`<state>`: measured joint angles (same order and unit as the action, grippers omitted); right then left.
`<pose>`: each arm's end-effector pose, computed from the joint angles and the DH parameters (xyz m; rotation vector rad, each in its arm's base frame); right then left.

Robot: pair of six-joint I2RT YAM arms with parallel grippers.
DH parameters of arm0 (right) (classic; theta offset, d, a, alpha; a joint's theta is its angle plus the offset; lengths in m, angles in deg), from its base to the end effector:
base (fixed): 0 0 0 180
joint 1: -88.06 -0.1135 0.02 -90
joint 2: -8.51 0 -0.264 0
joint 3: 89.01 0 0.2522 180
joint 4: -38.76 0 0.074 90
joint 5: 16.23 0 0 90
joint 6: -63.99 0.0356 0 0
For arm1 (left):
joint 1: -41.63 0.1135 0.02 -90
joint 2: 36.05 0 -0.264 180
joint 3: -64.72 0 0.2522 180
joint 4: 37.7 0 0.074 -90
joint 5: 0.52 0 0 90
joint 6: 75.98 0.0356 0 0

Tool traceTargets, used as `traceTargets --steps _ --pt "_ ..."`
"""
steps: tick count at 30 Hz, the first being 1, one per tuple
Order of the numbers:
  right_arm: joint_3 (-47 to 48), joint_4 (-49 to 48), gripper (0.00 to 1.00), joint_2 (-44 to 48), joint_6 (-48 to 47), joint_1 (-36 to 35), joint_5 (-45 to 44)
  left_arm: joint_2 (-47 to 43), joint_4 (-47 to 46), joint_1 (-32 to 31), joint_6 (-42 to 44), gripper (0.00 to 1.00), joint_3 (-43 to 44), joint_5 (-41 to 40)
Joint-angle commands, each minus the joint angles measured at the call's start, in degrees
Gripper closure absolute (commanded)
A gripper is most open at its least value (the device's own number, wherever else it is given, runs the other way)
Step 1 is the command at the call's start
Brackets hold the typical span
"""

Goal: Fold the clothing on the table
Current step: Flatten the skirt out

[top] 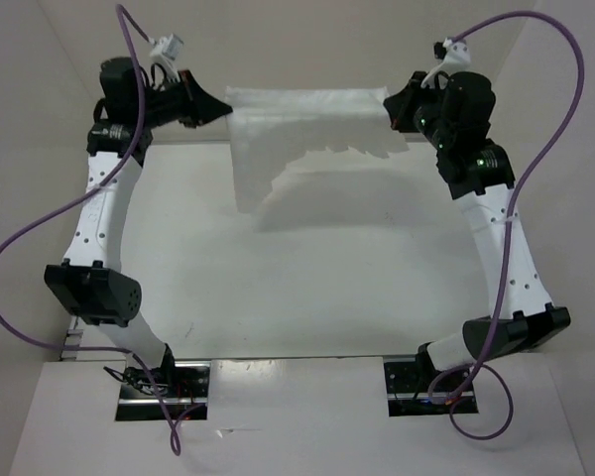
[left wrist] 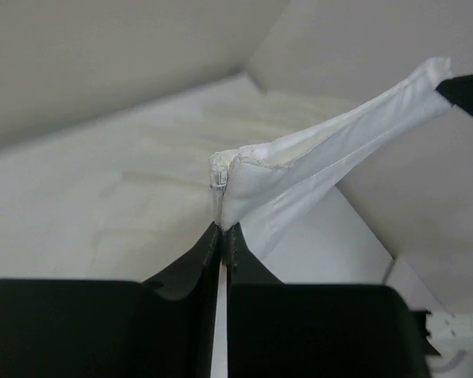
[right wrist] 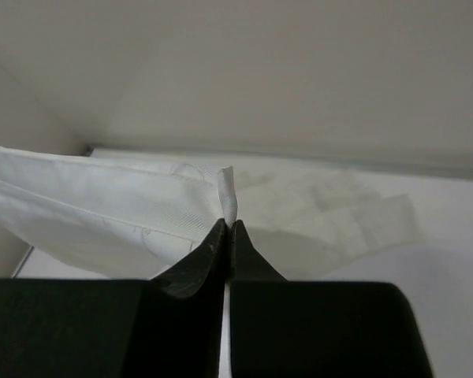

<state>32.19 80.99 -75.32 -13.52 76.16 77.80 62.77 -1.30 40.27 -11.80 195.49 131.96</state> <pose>0.2942 0.0646 0.5198 -0.0453 1.6687 0.3811 0.3738 -0.0329 0.5001 0.2258 1.7040 -0.9627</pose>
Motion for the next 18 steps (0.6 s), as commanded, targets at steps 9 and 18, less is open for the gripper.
traceTargets --steps 9,18 --pt "-45.9 6.0 1.0 14.7 12.6 -11.7 -1.8 -13.0 -8.0 2.3 -1.9 0.93 -54.4 -7.2" --pt "-51.3 20.6 1.0 25.9 26.0 -13.7 5.7 -23.7 0.1 0.6 -4.2 0.93 -68.4 -6.4"
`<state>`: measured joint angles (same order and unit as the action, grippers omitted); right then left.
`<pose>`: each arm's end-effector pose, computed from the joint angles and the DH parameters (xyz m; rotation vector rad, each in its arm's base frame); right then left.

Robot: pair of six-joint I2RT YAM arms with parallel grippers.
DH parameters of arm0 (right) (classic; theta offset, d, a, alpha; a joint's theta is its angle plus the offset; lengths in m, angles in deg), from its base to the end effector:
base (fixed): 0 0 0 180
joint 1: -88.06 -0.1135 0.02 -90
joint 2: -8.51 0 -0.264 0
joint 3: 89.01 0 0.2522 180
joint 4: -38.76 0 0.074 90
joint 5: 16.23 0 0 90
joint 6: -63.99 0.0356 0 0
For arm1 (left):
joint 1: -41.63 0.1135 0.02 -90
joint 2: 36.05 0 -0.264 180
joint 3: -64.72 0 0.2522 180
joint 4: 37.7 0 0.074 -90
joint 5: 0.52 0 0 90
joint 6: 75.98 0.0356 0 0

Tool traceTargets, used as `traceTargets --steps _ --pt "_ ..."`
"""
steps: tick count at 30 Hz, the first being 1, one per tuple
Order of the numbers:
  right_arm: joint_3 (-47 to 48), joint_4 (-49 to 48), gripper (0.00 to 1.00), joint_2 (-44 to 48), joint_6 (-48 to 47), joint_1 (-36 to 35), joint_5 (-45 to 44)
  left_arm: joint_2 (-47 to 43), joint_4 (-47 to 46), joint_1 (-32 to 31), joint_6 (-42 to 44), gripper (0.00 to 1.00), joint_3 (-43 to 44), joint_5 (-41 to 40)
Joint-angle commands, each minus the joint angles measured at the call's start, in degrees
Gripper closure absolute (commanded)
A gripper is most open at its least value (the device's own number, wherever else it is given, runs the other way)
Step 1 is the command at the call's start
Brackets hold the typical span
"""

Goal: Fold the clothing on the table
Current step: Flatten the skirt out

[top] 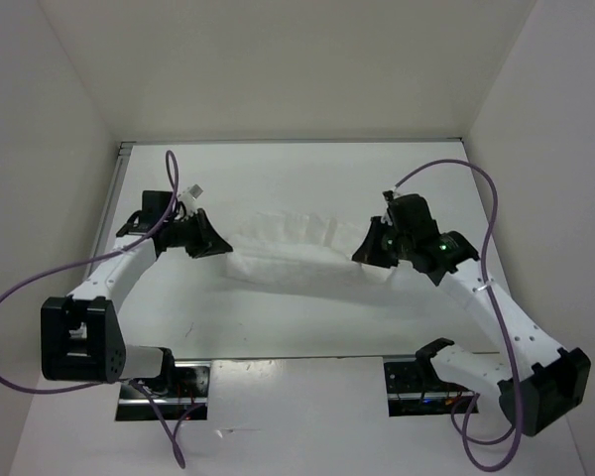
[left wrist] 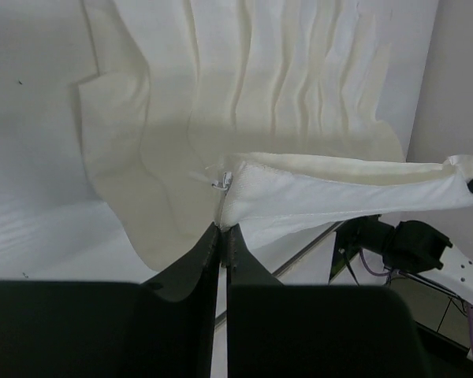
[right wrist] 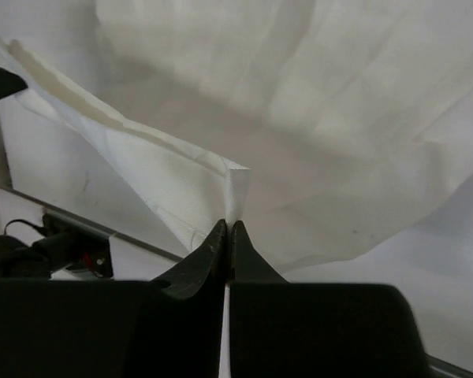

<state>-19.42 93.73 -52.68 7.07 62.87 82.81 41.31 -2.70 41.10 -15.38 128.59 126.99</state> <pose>0.1943 0.0976 0.3024 0.0925 2.4746 0.6508 0.2750 -0.0242 0.2357 -0.3011 2.4164 -1.0286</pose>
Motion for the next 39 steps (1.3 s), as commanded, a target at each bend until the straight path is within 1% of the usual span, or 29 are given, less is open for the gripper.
traceTargets --steps 1,4,7,9,11,13,14,16,18,21,22,27,30,34,39 --pt "0.9 9.0 1.0 3.3 6.1 -0.4 0.7 -2.2 3.2 -0.3 0.2 0.93 -1.5 -1.4" --pt "1.4 12.8 1.0 1.1 6.6 -0.4 0.7 -1.4 3.9 -1.5 0.9 0.93 -1.5 -0.6" --pt "2.0 13.5 1.0 0.4 7.3 -0.4 -1.9 2.2 2.3 -2.5 0.9 0.93 0.2 -0.6" --pt "2.6 14.0 1.0 -0.3 8.8 -0.4 -5.7 5.8 0.8 -3.3 0.9 0.93 2.0 -0.6" --pt "3.1 16.2 1.0 -2.4 10.9 -0.4 -8.8 9.6 0.1 -4.0 0.9 0.93 5.6 -1.3" --pt "3.8 17.8 1.0 -4.5 13.9 -0.4 -13.9 12.0 -1.3 -5.3 0.9 0.93 8.2 -1.8" --pt "3.8 17.9 1.0 -5.1 15.0 -0.4 -16.8 14.3 -2.1 -5.4 0.4 0.93 11.0 -1.8" --pt "3.2 19.3 1.0 -6.6 18.5 0.2 -18.9 17.5 -2.1 -7.3 -0.1 0.93 14.1 -1.8" --pt "1.4 19.3 1.0 -7.7 19.6 0.2 -19.5 19.1 -2.8 -8.6 -0.7 0.93 18.1 -1.8" --pt "0.9 19.3 1.0 -10.0 21.5 0.2 -22.9 22.3 -3.3 -11.1 -1.4 0.93 21.2 -3.5" --pt "2.2 18.2 1.0 -11.1 22.2 1.4 -25.3 25.4 -2.8 -12.0 -1.4 0.93 24.9 -4.2" --pt "4.7 13.8 1.0 -14.7 20.3 4.6 -27.8 27.1 -0.7 -13.1 -0.7 0.93 25.7 -7.2" --pt "5.8 11.7 1.0 -15.6 18.4 6.8 -28.3 27.1 -0.1 -13.1 -0.7 0.93 25.7 -7.2" --pt "7.7 8.5 1.0 -20.0 16.3 8.2 -30.2 27.1 -0.1 -13.1 -0.7 0.93 24.3 -7.2" --pt "11.6 6.0 1.0 -24.1 13.0 8.2 -30.8 25.0 3.5 -13.1 -0.7 0.93 22.7 -7.2"
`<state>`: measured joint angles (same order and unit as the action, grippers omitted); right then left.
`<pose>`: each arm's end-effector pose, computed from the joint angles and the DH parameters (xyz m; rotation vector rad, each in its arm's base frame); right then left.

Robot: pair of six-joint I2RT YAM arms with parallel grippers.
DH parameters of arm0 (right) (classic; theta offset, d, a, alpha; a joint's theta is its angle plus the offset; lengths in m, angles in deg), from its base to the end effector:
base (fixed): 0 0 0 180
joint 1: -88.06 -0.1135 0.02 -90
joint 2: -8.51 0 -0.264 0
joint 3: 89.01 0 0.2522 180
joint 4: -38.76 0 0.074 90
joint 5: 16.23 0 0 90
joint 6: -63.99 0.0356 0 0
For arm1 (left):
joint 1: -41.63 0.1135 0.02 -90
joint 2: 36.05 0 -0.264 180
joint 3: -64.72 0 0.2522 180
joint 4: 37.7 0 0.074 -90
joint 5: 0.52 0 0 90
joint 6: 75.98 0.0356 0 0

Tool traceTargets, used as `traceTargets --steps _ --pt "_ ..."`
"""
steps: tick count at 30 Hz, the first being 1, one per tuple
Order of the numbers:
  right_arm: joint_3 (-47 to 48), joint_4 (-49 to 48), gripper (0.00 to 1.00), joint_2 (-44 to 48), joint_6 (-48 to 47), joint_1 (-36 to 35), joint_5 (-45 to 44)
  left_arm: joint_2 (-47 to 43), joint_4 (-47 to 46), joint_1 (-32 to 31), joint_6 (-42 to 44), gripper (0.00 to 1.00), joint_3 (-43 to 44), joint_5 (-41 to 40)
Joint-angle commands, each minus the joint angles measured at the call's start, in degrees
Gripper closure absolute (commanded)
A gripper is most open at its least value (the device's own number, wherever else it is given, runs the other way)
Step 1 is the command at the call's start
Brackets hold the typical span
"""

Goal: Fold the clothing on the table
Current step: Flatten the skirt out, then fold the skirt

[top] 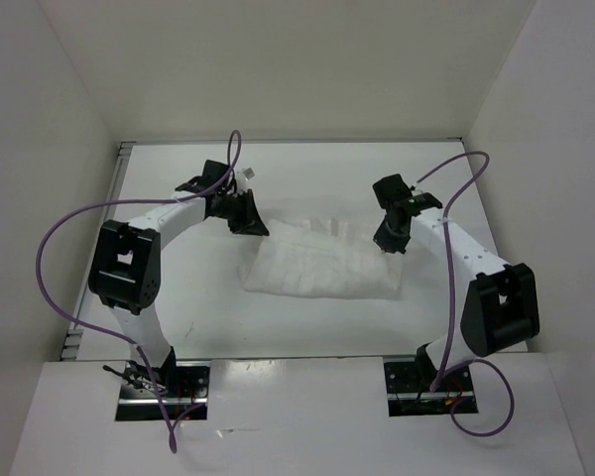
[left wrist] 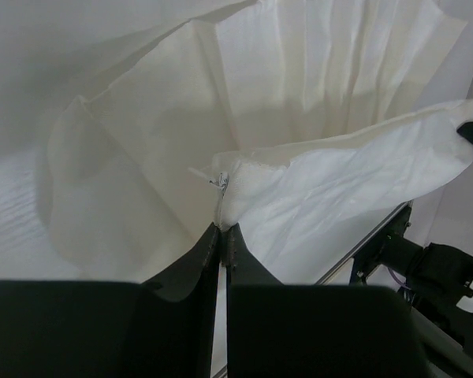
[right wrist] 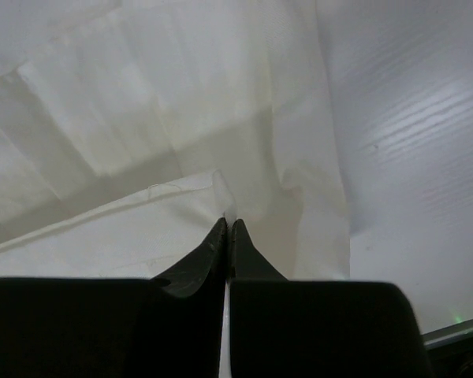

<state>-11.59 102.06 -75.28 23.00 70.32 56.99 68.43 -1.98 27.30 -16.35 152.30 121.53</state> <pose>0.2695 0.0754 0.2466 0.7924 2.5678 -0.0659 0.3737 -0.1150 0.2130 -0.1111 2.5749 -1.0114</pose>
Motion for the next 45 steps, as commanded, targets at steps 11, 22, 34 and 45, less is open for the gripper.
traceTargets --steps 11,22,34,45 --pt "37.3 -9.8 1.0 -10.1 -22.0 7.8 -2.3 3.3 6.8 9.7 3.6 0.94 32.3 -1.3" --pt "46.9 -18.8 1.0 -5.2 -30.1 11.3 5.9 13.8 19.1 13.2 9.4 0.93 76.1 3.4" --pt "1.7 -5.0 1.0 10.5 -15.4 4.8 24.2 -7.7 -6.8 8.1 0.3 0.93 -10.7 2.1" --pt "-6.8 13.1 1.0 23.1 -5.3 2.5 23.1 -16.4 4.5 2.9 0.9 0.93 -15.6 1.4"
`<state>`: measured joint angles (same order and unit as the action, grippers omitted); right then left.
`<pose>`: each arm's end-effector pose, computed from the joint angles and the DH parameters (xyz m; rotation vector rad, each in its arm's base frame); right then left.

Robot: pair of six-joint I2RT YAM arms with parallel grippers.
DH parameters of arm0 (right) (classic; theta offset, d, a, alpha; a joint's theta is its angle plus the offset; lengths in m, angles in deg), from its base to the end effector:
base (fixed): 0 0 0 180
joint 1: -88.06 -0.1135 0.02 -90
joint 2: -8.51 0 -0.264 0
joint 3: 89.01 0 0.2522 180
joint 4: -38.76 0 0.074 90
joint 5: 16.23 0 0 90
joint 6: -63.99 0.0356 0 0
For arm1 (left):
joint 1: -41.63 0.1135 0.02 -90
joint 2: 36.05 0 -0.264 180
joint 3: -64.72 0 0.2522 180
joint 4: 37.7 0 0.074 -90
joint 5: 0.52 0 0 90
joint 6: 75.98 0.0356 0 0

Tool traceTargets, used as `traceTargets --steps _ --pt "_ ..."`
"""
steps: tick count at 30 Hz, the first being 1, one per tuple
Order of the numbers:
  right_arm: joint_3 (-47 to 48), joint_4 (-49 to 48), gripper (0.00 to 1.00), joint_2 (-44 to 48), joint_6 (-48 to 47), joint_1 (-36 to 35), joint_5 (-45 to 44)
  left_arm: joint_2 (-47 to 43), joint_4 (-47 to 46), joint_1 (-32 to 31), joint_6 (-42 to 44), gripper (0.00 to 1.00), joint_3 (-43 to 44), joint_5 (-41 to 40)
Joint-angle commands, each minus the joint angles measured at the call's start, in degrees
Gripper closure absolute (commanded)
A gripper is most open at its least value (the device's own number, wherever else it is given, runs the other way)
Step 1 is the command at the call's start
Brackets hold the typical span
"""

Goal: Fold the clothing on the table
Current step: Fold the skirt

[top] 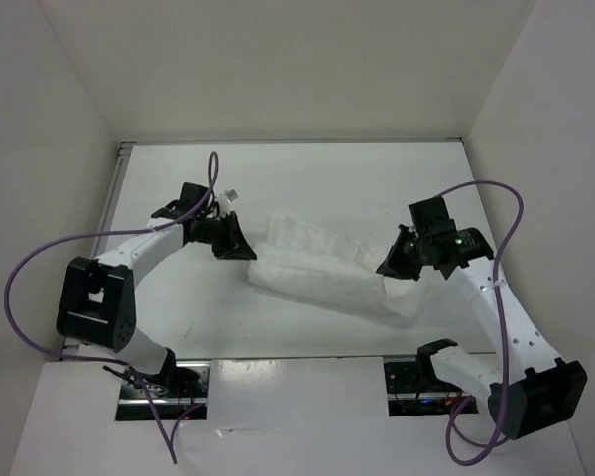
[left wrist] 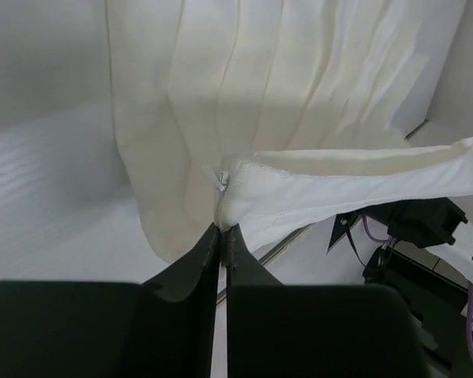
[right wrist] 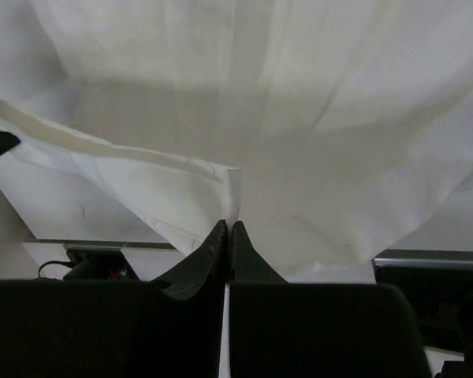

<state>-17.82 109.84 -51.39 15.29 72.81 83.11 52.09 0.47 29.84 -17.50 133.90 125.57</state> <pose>0.1816 0.0555 0.2970 0.5510 2.6461 0.5399 0.2950 -0.0830 0.2091 -0.2019 2.6386 -1.0844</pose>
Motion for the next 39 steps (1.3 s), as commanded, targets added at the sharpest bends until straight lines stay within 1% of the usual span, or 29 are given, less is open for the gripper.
traceTargets --steps 1,4,5,8,10,13,14,18,20,25,30,36,39 --pt "-0.6 5.3 1.0 -0.7 2.4 0.0 -4.8 0.5 2.1 0.4 2.1 0.93 3.3 -2.6" --pt "0.8 5.3 1.0 -1.3 4.5 0.0 -9.1 2.7 0.6 -0.2 1.6 0.93 6.4 -2.1" --pt "1.4 5.3 1.0 -2.0 5.0 0.0 -12.2 3.4 -1.2 -0.2 0.9 0.93 7.2 -2.1" --pt "2.9 6.5 1.0 -4.2 7.3 0.0 -16.4 6.7 -3.1 -1.5 0.3 0.92 11.6 -1.5" --pt "2.9 7.0 1.0 -5.1 9.0 0.0 -17.5 9.6 -3.7 -2.8 0.3 0.92 16.4 -1.5" --pt "1.1 9.5 1.0 -5.1 11.9 -1.2 -20.2 13.2 -3.7 -4.7 1.6 0.92 20.9 -1.5" --pt "0.2 10.0 1.0 -5.1 12.7 -1.2 -20.8 14.2 -3.1 -5.6 1.6 0.92 23.8 -2.3" --pt "-0.3 11.8 1.0 -4.6 15.7 -2.4 -24.0 19.8 -2.5 -7.1 2.8 0.92 28.9 -2.3" --pt "0.3 13.3 1.0 -5.1 16.9 -2.4 -25.6 21.5 -2.5 -8.2 2.8 0.92 29.6 -2.9" --pt "1.9 13.9 1.0 -8.7 18.7 -2.4 -29.8 24.0 -1.3 -8.8 3.4 0.92 31.8 -4.8" --pt "5.5 13.3 1.0 -14.4 19.3 -2.4 -32.7 25.1 -1.3 -9.3 3.9 0.92 32.3 -4.8" --pt "7.7 8.9 1.0 -19.9 18.0 -1.9 -34.7 26.4 -1.3 -9.3 3.9 0.92 31.8 -4.8" --pt "9.1 6.2 1.0 -22.9 16.6 0.5 -35.9 27.4 -1.3 -9.3 3.9 0.92 32.3 -4.8"
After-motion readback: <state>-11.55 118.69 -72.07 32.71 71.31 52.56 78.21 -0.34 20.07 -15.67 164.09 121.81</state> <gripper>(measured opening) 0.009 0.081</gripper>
